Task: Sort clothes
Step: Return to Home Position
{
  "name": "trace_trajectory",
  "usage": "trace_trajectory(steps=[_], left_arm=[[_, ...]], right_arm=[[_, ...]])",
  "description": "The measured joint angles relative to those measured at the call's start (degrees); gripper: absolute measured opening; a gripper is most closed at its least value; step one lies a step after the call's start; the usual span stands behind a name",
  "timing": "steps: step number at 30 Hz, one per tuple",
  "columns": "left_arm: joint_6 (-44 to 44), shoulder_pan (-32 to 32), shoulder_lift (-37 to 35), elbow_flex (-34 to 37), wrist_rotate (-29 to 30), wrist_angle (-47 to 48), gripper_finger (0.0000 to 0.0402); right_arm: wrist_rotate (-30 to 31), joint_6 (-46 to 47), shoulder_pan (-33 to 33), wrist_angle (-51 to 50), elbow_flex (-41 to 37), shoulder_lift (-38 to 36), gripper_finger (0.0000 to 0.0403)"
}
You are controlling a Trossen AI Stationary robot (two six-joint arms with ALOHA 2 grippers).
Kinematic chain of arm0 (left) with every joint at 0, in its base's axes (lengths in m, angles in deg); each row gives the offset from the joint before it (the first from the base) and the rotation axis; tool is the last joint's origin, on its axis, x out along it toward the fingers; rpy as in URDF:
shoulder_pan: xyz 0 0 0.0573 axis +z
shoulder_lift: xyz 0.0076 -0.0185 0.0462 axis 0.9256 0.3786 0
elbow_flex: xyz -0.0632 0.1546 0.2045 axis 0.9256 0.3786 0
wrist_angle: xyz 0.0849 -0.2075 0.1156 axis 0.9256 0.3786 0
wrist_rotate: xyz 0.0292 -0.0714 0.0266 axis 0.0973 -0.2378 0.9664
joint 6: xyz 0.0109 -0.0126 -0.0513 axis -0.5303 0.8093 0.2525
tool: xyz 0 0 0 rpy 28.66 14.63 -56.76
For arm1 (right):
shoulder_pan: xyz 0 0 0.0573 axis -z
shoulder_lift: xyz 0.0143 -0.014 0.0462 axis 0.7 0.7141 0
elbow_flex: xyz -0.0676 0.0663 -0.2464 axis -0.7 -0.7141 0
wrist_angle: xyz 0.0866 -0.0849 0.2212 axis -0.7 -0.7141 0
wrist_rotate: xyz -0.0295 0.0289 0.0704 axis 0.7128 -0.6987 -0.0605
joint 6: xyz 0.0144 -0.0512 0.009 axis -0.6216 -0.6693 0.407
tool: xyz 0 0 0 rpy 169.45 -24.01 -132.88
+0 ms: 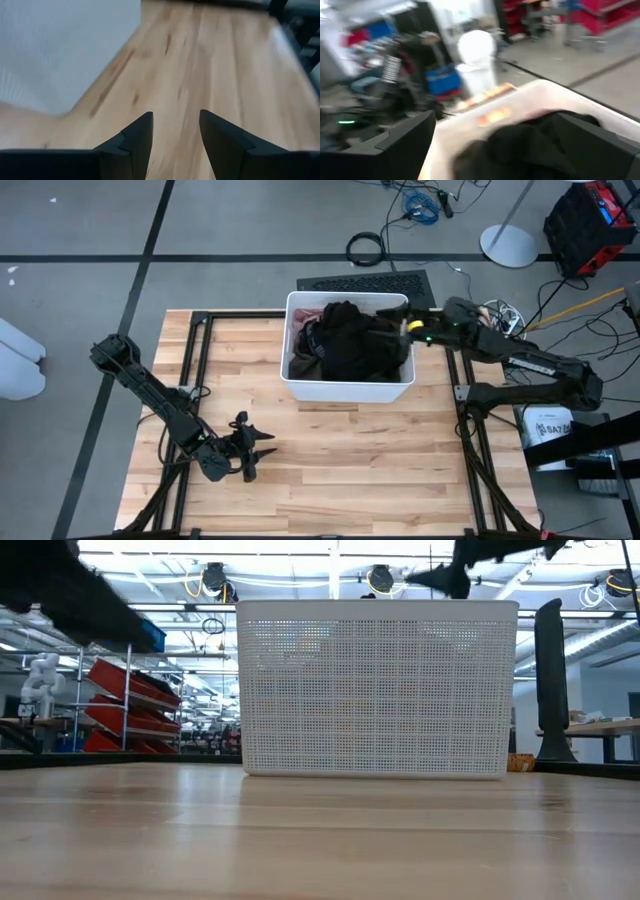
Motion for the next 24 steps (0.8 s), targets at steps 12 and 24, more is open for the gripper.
trace_trajectory(steps=[12,24], left_arm=[[-31.92,1.82,0.00,-0.02,-0.50,-36.31,0.0171],[-37.71,17.18,-8.36,-0.02,-23.50,-35.32,0.0171]], right_arm=[[-11.99,-2.14,-9.90,0.45,0.06,-12.81,0.0396],[5.19,-7.00,-34.93,-0.60,-6.99,-16.42,0.0396]])
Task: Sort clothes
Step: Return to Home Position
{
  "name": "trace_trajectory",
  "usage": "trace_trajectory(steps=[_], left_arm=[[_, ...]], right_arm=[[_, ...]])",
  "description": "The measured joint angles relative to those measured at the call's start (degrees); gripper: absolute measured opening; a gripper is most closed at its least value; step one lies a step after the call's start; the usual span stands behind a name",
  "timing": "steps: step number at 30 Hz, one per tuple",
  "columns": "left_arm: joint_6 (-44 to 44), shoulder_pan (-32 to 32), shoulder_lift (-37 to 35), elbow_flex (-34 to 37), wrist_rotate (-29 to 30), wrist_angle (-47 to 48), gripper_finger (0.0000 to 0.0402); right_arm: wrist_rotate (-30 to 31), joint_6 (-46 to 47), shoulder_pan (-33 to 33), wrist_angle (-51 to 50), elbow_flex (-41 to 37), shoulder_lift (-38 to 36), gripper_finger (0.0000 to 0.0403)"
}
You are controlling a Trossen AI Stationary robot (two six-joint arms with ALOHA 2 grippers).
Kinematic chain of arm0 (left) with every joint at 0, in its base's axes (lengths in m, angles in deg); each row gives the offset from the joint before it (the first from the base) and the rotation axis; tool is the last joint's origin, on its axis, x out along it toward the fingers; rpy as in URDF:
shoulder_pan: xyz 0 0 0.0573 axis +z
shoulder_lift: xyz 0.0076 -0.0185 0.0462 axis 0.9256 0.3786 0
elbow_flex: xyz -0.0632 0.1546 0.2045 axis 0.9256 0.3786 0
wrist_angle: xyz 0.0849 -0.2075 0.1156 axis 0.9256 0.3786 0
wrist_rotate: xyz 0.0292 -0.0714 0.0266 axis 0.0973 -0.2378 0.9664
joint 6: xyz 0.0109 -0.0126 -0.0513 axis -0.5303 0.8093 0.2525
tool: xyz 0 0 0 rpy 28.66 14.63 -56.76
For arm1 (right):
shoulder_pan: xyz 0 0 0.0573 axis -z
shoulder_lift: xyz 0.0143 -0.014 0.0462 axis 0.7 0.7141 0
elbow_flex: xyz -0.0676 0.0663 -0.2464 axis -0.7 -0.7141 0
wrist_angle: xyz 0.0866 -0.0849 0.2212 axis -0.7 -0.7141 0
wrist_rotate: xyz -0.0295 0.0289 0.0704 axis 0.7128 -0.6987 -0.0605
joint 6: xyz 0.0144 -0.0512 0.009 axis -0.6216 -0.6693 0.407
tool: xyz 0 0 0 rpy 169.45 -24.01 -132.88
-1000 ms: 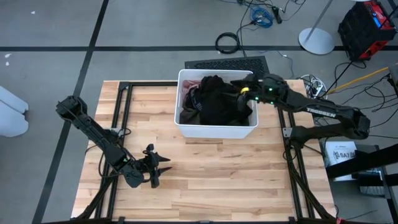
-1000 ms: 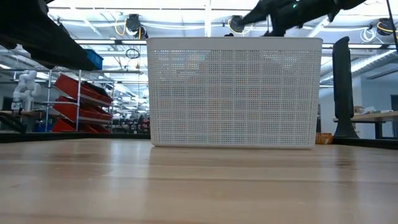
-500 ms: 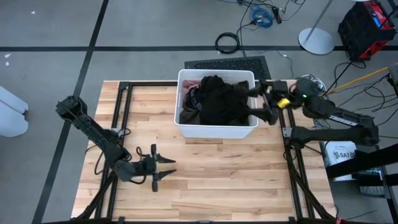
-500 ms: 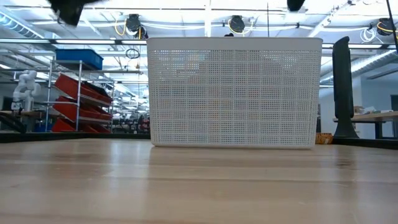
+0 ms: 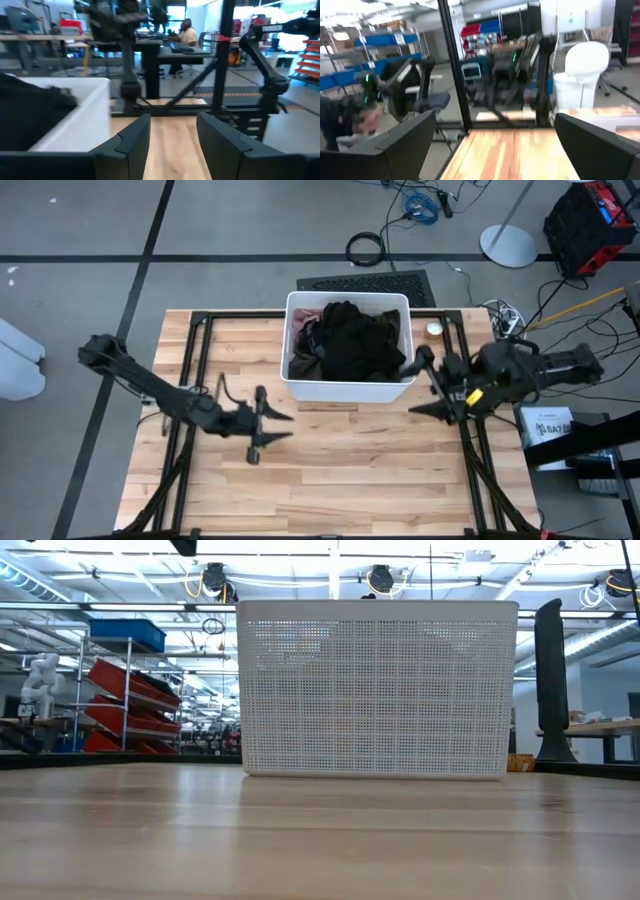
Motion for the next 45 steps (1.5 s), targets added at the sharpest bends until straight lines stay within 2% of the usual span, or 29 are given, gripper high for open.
trace_trajectory(steps=[5,9,12,14,20,25,32,37,41,45], left_arm=[[-1.01,2.35,-13.85,0.00,2.09,14.34,0.0171],[1.03,3.33,-24.00,-0.02,5.84,28.95,0.0171],[4.74,3.45,-29.68,-0.02,9.02,39.07,0.0171],[6.39,3.45,-32.03,0.11,10.09,42.57,0.0171],[6.87,3.41,-36.87,6.11,14.65,42.20,0.0171],[10.89,3.41,-40.64,14.01,17.12,37.98,0.0171],[11.10,3.41,-43.15,24.00,19.46,25.14,0.0171],[11.77,3.42,-43.44,28.53,19.87,18.99,0.0171],[13.99,4.21,-43.44,29.66,20.31,18.65,0.0171],[12.51,5.82,-43.61,29.70,20.37,18.33,0.0171]], right_arm=[[8.95,-0.42,-10.42,0.66,-6.43,-4.35,0.0396],[15.13,0.59,-15.19,1.95,-13.13,-8.48,0.0396],[16.72,1.24,-16.74,7.35,-19.31,-11.32,0.0396],[16.44,1.43,-16.86,11.85,-23.66,-12.73,0.0396],[16.41,4.21,-16.48,21.78,-35.09,-14.78,0.0396],[16.25,6.36,-15.28,26.37,-39.89,-15.01,0.0396],[16.24,5.93,-10.13,27.15,-40.55,-15.01,0.0396],[15.19,6.02,-5.16,25.39,-40.55,-15.03,0.0396],[12.85,7.50,0.07,24.54,-40.55,-14.96,0.0396],[11.03,6.74,4.87,23.13,-40.53,-14.98,0.0396]])
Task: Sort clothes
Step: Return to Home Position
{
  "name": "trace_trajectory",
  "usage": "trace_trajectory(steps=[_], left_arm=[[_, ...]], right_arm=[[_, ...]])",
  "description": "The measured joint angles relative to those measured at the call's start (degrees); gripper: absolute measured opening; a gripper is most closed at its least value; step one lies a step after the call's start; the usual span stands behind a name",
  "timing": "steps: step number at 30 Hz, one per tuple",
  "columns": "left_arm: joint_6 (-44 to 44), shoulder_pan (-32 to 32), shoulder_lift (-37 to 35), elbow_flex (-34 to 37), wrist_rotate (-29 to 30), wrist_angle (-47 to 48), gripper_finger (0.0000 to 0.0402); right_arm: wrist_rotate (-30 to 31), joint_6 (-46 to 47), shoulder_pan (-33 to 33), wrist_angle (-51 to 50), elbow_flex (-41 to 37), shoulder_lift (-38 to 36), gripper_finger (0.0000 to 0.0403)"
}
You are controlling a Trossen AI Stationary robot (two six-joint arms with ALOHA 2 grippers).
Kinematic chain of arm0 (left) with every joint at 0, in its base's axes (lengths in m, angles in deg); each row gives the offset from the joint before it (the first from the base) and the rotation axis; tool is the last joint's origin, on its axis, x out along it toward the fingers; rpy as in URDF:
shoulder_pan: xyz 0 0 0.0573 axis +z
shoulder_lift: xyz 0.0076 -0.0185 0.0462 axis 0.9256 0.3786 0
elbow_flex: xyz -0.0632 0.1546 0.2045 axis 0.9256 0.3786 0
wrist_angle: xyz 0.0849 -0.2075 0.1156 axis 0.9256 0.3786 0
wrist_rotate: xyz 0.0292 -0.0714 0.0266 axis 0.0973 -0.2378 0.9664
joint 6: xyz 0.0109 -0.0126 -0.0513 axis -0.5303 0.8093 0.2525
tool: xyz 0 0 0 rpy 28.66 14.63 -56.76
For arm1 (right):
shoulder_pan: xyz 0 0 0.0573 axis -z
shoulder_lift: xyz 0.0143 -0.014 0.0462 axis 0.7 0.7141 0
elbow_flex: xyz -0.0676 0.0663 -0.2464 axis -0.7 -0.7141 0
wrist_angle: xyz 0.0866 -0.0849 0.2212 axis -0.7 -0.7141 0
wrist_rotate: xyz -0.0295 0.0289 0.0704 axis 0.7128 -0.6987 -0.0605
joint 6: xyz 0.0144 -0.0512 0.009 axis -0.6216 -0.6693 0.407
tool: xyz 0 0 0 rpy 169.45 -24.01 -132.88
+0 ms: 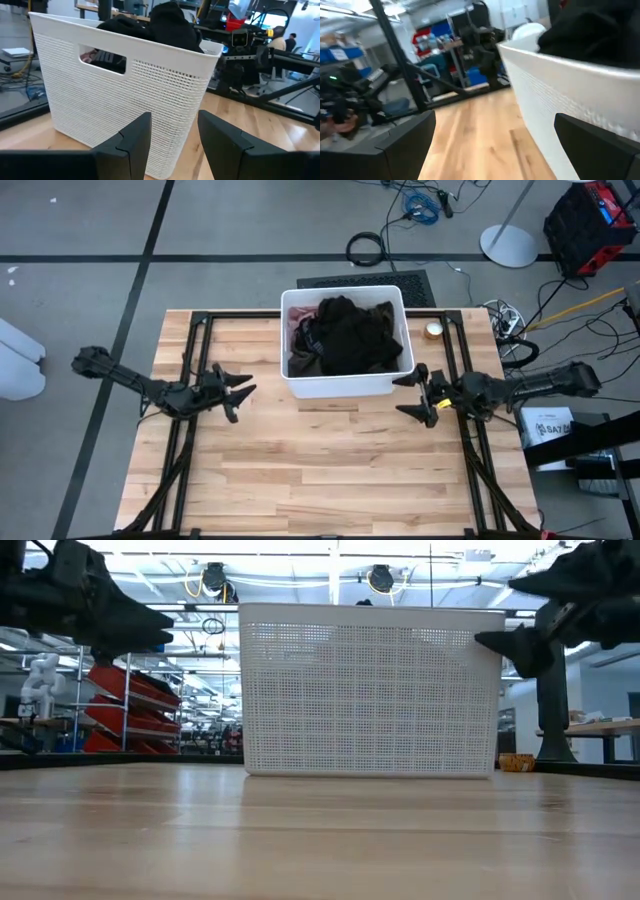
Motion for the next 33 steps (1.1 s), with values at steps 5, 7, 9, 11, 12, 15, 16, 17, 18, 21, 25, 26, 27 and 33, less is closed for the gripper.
trace_trajectory(steps=[5,7,9,11,12,15,16,17,18,21,25,26,27,33], left_arm=[[-0.10,1.13,-1.61,0.00,-0.85,1.36,0.0171],[0.00,1.37,-2.81,0.00,-0.91,3.32,0.0171],[0.10,1.64,-4.15,0.00,-0.96,5.67,0.0171],[1.19,1.93,-5.56,0.00,-1.00,7.66,0.0171],[1.65,2.15,-6.14,0.00,-1.01,8.54,0.0171],[3.08,2.59,-7.19,0.00,-1.08,11.41,0.0171],[3.29,2.69,-7.31,0.00,-1.09,12.41,0.0171],[3.89,2.84,-7.37,0.00,-1.09,13.49,0.0171],[4.57,3.02,-7.40,0.00,-1.07,14.68,0.0171],[6.42,3.29,-7.41,0.00,-1.06,17.21,0.0171],[5.86,3.27,-7.40,0.00,-1.11,18.31,0.0171],[5.38,3.27,-7.40,0.00,-2.03,18.29,0.0171],[4.85,3.31,-7.40,0.00,-3.67,18.25,0.0171],[1.61,3.32,-7.40,0.00,-18.35,18.25,0.0171]], right_arm=[[-6.90,-0.32,4.35,-5.53,0.00,-0.02,0.0396],[-7.94,-0.31,5.71,-8.29,0.00,-0.04,0.0396],[-8.28,-0.32,7.08,-9.93,0.00,0.00,0.0396],[-8.92,-0.34,8.28,-9.96,0.00,-0.04,0.0396],[-8.89,-0.44,8.74,-9.67,0.00,-0.02,0.0396],[-10.39,-1.70,9.81,-9.78,0.00,-0.03,0.0396],[-10.89,-1.91,10.13,-9.92,0.00,-0.04,0.0396],[-11.29,-2.14,10.50,-10.34,0.00,-0.04,0.0396],[-11.42,-2.28,10.82,-11.05,0.00,-0.04,0.0396],[-11.71,-2.28,11.83,-11.92,0.00,-0.02,0.0396],[-11.44,-2.57,12.74,-13.51,0.00,-0.02,0.0396],[-11.41,-2.72,12.89,-14.11,0.00,-0.04,0.0396],[-11.41,-2.76,12.92,-14.67,0.00,-0.02,0.0396],[-11.25,-3.62,12.92,-15.86,0.00,0.00,0.0396]])
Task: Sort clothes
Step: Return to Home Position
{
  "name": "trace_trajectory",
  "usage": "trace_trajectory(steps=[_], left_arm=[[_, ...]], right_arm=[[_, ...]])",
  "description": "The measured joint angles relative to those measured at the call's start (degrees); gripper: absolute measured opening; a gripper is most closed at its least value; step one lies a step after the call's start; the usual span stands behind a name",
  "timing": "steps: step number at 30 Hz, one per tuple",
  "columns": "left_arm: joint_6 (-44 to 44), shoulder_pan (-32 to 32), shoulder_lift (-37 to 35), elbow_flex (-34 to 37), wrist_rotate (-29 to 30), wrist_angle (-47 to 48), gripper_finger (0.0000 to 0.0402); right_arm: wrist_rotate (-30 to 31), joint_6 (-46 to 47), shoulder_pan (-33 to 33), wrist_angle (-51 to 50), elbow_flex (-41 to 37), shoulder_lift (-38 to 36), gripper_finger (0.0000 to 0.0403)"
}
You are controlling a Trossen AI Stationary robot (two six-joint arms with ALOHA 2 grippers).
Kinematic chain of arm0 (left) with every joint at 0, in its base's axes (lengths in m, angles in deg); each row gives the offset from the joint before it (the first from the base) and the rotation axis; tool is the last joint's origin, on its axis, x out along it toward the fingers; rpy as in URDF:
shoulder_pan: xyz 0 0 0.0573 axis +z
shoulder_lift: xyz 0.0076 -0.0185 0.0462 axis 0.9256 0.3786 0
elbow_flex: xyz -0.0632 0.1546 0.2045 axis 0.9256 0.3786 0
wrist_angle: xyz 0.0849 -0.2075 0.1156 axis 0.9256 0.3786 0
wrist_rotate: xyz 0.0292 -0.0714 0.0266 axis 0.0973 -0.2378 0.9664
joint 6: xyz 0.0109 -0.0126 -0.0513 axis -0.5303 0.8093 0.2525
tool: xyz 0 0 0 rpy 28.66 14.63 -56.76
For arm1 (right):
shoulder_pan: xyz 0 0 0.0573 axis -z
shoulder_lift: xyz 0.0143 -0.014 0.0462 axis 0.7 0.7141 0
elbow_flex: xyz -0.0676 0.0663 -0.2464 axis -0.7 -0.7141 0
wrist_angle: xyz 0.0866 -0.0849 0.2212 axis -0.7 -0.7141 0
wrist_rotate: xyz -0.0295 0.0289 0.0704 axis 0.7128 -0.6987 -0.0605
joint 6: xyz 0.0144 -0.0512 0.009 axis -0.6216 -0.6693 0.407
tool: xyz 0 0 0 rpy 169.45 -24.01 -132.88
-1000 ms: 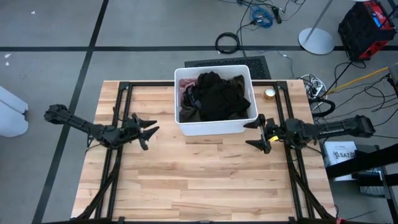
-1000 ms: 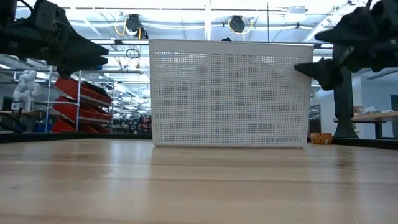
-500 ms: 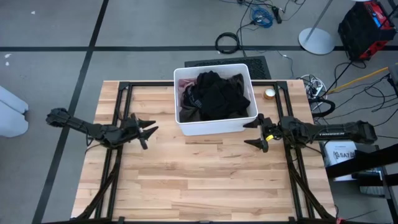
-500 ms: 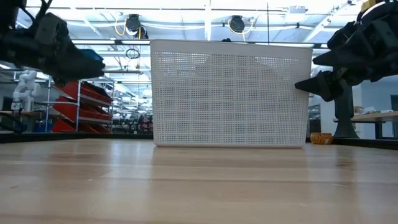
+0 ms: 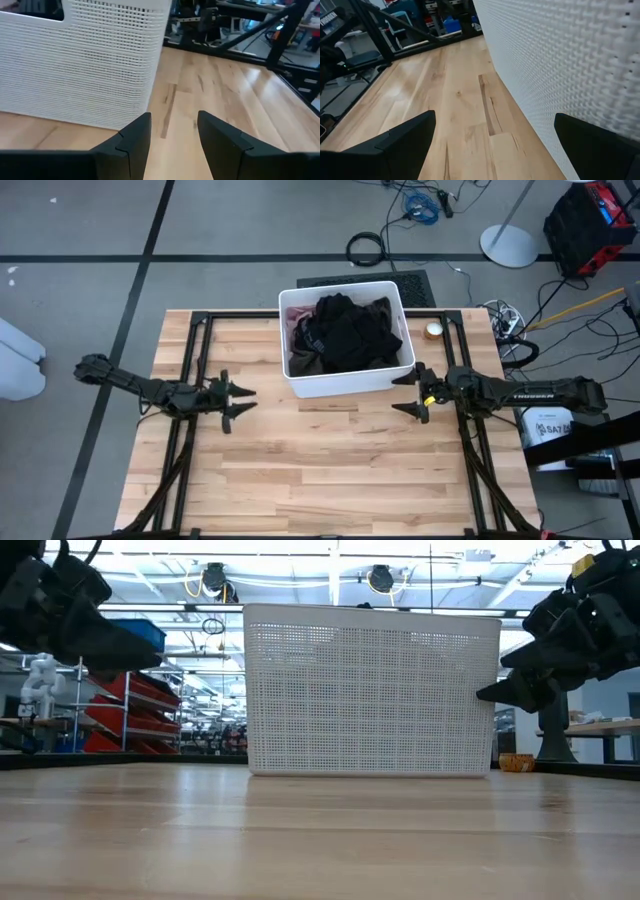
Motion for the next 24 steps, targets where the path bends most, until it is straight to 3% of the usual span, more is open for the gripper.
trace_trajectory(steps=[6,17,24], left_arm=[[-2.25,4.92,0.00,0.00,-2.09,0.02,0.0171],[-4.74,23.47,0.00,0.16,-23.65,0.11,0.0171],[-5.43,29.53,0.72,1.11,-27.53,-0.24,0.0171]], right_arm=[[-0.33,-0.26,0.41,1.19,0.00,-0.02,0.0396],[-0.20,-1.22,0.42,1.37,0.00,-0.02,0.0396],[-0.43,-1.65,0.43,1.48,0.00,-0.02,0.0396]])
